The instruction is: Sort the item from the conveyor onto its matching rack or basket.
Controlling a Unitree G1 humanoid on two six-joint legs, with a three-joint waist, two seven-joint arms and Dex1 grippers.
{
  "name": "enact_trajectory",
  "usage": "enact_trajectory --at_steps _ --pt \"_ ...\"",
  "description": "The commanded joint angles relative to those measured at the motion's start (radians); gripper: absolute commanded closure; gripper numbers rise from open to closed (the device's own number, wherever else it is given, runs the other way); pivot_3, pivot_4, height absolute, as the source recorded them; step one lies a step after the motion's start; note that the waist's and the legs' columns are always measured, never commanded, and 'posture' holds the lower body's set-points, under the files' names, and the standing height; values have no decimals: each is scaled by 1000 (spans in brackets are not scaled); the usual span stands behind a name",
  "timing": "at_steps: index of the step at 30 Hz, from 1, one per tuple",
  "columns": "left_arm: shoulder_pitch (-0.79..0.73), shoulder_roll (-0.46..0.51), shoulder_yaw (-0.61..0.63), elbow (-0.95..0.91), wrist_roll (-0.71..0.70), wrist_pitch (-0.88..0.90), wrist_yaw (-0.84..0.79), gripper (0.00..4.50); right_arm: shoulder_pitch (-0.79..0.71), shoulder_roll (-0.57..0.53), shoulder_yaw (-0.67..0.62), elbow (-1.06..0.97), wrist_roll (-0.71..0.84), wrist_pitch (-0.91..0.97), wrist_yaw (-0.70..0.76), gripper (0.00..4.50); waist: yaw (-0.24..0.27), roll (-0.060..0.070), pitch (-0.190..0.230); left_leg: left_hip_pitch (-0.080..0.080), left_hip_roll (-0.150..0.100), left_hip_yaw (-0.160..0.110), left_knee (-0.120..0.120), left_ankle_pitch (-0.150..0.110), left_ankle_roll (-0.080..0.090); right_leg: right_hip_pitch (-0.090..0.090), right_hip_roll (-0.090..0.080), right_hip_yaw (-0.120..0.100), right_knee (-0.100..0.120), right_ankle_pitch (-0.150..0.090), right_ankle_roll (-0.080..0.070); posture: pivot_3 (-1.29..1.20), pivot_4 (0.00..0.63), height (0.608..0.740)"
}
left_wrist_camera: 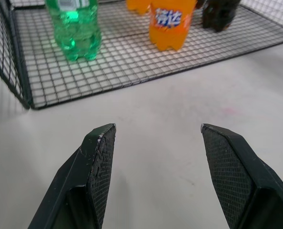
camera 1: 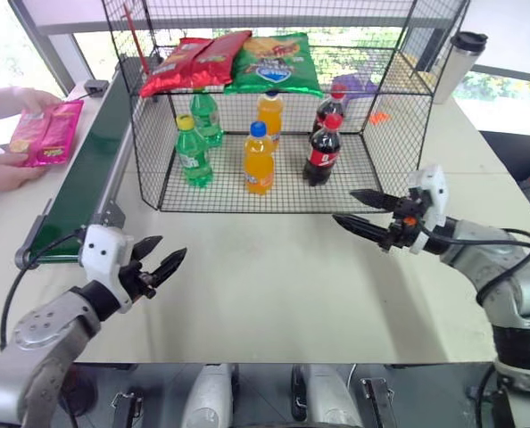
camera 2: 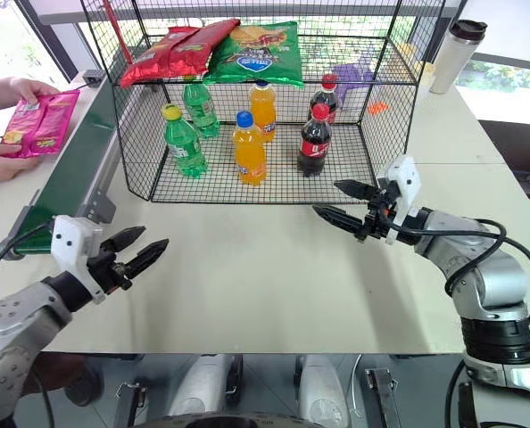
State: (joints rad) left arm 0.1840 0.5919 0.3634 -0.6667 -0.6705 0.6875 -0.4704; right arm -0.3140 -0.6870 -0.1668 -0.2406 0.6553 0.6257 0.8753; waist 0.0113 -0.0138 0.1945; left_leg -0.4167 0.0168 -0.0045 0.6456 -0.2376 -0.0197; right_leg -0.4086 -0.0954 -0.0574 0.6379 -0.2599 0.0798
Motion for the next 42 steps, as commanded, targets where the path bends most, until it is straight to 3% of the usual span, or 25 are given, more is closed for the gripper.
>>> enact_trajectory --at_steps 1,15,33,42 --pt "-15 32 32 -10 -32 -5 -34 1539 -7 5 -2 -32 20 2 4 683 1 0 0 0 0 0 0 0 0 0 0 0 0 0 0 0 150 740" --pt "-70 3 -5 1 -20 -10 12 1539 -16 35 43 -8 -63 -1 -85 683 3 0 0 -5 -1 1 1 0 1 -1 0 0 -7 3 2 0 150 740" --pt "-93 -41 -51 -3 7 -6 73 1539 -30 66 55 -4 -53 -21 -39 683 2 0 0 -5 -2 1 1 0 1 0 1 0 -6 3 3 0 150 740" --pt "-87 -15 -72 5 53 -10 73 1539 -35 75 64 -7 -56 -27 -30 683 2 0 0 -5 -2 1 1 0 1 0 2 0 -6 4 3 0 150 740"
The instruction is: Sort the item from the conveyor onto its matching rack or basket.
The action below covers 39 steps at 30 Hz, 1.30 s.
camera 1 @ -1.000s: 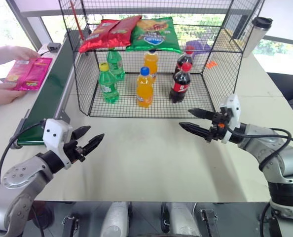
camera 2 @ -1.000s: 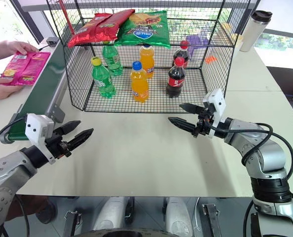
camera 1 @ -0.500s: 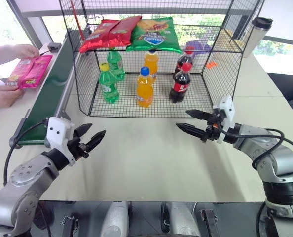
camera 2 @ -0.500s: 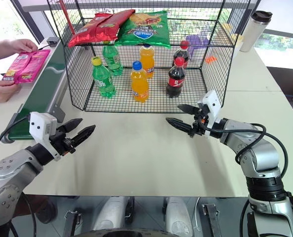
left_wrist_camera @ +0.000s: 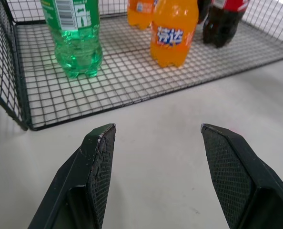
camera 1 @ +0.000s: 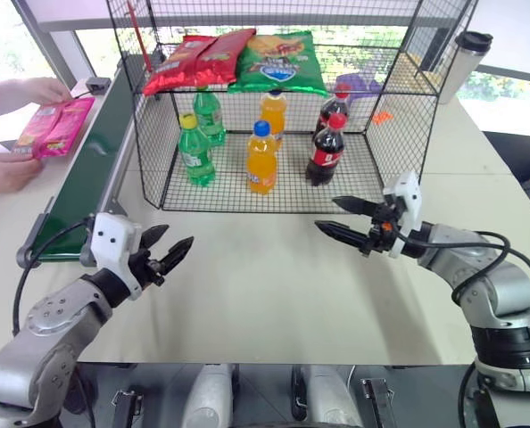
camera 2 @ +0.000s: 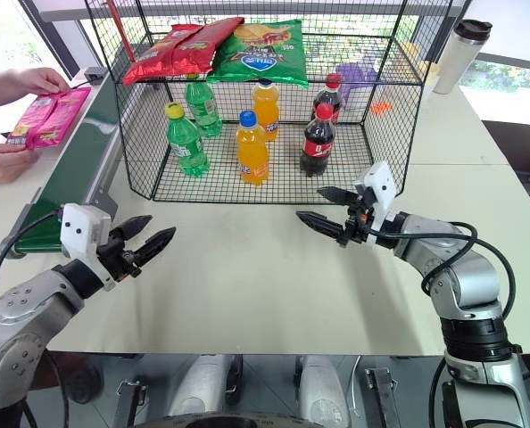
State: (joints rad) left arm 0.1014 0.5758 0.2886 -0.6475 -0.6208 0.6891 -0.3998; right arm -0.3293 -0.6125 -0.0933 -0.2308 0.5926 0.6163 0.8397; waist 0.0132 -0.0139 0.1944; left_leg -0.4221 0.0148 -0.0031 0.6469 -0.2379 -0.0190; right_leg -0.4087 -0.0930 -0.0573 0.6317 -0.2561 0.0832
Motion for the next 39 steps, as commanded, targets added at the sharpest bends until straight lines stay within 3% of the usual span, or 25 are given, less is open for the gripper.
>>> enact_trajectory --at_steps 1,34,39 --pt "-5 0 4 -16 3 -10 2 1539 -21 2 -9 -16 6 -18 5 683 0 0 0 0 0 0 0 0 0 0 0 0 0 0 0 0 150 740" --pt "1 -13 -2 -40 2 -6 31 1539 -52 14 11 49 -48 -66 16 683 0 0 0 0 0 0 1 0 0 0 1 0 1 2 3 0 150 740" --pt "7 9 75 -82 -20 1 45 1539 -95 17 19 91 -42 -63 50 683 -1 0 0 0 0 0 1 0 0 0 1 0 1 2 3 0 150 740"
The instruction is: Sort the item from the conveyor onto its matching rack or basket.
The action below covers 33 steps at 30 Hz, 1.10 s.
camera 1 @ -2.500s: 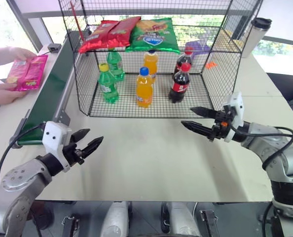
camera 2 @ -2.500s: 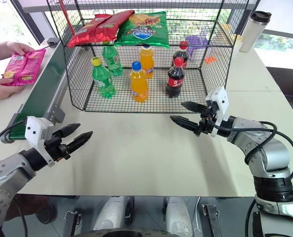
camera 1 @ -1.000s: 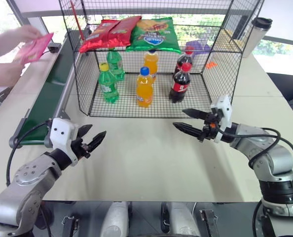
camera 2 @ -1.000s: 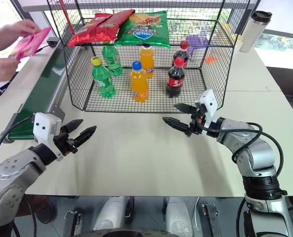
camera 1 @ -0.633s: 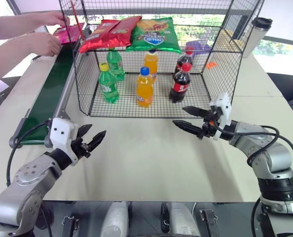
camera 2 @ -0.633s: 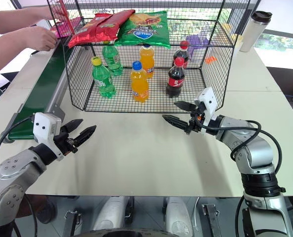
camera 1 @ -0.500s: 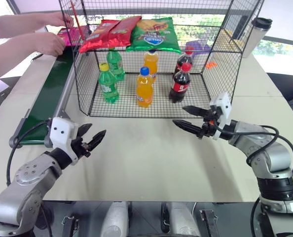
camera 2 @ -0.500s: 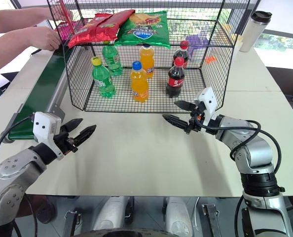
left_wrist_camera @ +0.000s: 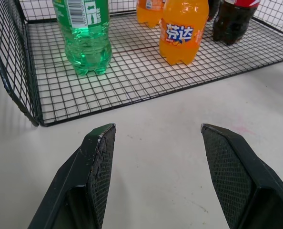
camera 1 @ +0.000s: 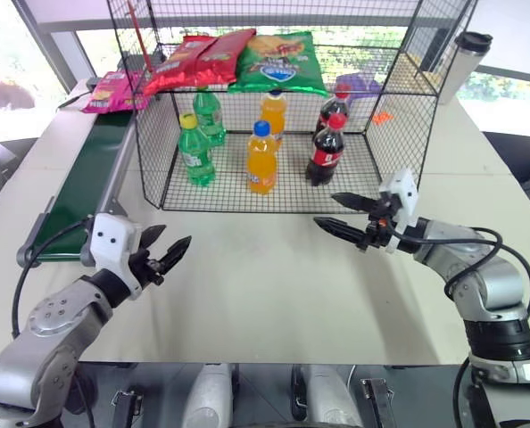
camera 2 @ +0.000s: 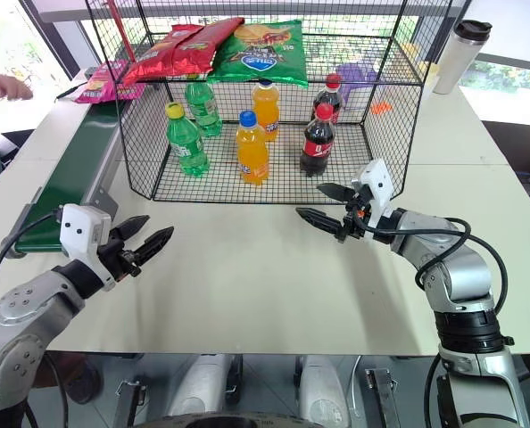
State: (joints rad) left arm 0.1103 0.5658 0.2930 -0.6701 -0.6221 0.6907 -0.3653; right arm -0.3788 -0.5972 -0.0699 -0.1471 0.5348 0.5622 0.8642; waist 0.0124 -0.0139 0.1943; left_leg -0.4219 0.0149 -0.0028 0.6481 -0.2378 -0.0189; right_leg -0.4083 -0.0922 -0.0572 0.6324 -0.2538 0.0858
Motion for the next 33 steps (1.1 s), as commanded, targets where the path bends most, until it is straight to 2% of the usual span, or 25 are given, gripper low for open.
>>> enact_trajectory --at_steps 1,2,5,8,12,15,22,33 --pt "-8 35 109 -71 -24 2 14 1539 -63 4 -3 19 27 0 37 683 -2 0 0 0 0 0 0 0 0 0 0 0 0 0 0 0 150 740" --pt "-16 54 151 -83 -20 -2 20 1539 -81 6 -1 29 40 11 51 683 -2 0 0 0 0 0 0 0 0 0 1 0 0 0 0 0 150 740" --pt "1 161 296 -108 150 -68 47 1539 -145 12 19 59 73 43 104 683 -3 0 0 1 2 0 0 0 0 0 3 0 0 1 -2 0 150 740" --pt "209 264 401 -129 419 -205 -34 1539 -205 37 49 88 82 52 145 683 -10 1 0 1 2 1 -1 0 0 0 5 0 0 1 -2 0 150 740" --pt "467 277 518 -61 712 -478 -96 1539 -278 90 100 103 83 47 190 683 -23 1 -1 2 3 5 -3 0 0 -2 4 2 -1 0 -5 0 150 740" --pt "574 254 564 23 853 -656 -89 1539 -315 120 143 100 65 35 219 683 -20 1 -1 1 4 5 -3 0 0 -3 4 2 -1 0 -7 0 150 740" --pt "619 131 550 160 1016 -875 24 1539 -353 171 194 94 36 6 230 683 -22 0 -1 -3 9 6 -2 0 -1 -9 2 3 -2 1 -8 0 150 740" --pt "519 96 465 314 1122 -973 132 1539 -325 197 266 87 -51 -63 219 683 -25 0 -1 -5 13 11 -2 0 0 -12 6 3 2 4 -7 0 150 740"
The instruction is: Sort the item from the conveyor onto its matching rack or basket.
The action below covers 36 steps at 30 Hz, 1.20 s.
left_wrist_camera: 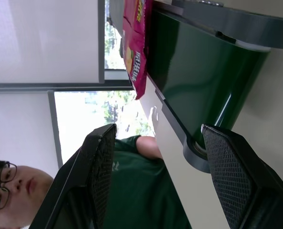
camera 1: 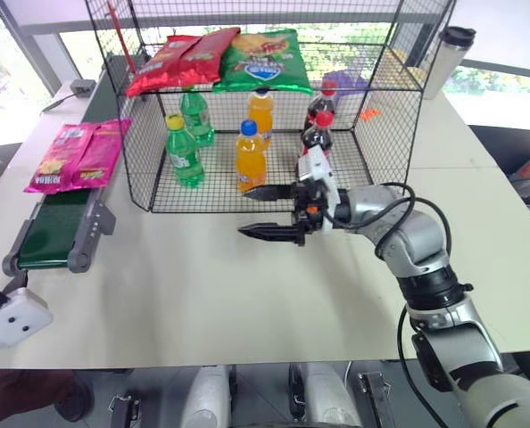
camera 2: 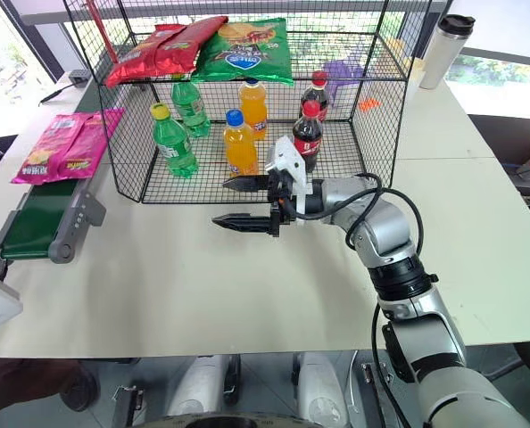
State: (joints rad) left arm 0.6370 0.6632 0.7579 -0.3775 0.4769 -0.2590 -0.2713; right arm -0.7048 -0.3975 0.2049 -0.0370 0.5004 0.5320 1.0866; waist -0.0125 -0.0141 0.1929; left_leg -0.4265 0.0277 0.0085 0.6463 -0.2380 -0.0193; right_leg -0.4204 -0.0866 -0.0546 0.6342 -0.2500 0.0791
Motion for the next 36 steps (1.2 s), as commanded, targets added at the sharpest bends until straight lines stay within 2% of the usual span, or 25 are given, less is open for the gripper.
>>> enact_trajectory --at_steps 1,4,29,32,36 --pt "-15 -4 -4 31 27 -27 45 1539 3 -2 -11 -21 -24 -39 -10 683 0 0 0 0 0 0 0 0 0 0 0 0 0 0 0 0 150 740" --pt "-16 -6 -34 48 66 -54 69 1539 10 -2 -19 -20 -32 -44 -19 683 0 0 0 0 0 0 0 0 0 0 0 0 0 0 1 0 150 740" --pt "-30 -34 -87 47 87 -40 94 1539 31 -10 -28 -17 -59 -66 -36 683 0 0 0 0 1 1 1 0 0 -1 1 0 3 1 1 0 150 740" --pt "-42 -25 -95 47 85 -36 91 2261 35 -11 -30 -20 -60 -67 -39 619 1 0 0 1 1 1 2 0 0 -1 1 0 4 1 1 0 150 740" --pt "-47 -22 -92 40 84 -36 91 4070 39 -10 -31 -21 -62 -72 -48 619 -1 0 0 1 1 1 2 0 0 -1 1 0 5 1 1 0 150 740"
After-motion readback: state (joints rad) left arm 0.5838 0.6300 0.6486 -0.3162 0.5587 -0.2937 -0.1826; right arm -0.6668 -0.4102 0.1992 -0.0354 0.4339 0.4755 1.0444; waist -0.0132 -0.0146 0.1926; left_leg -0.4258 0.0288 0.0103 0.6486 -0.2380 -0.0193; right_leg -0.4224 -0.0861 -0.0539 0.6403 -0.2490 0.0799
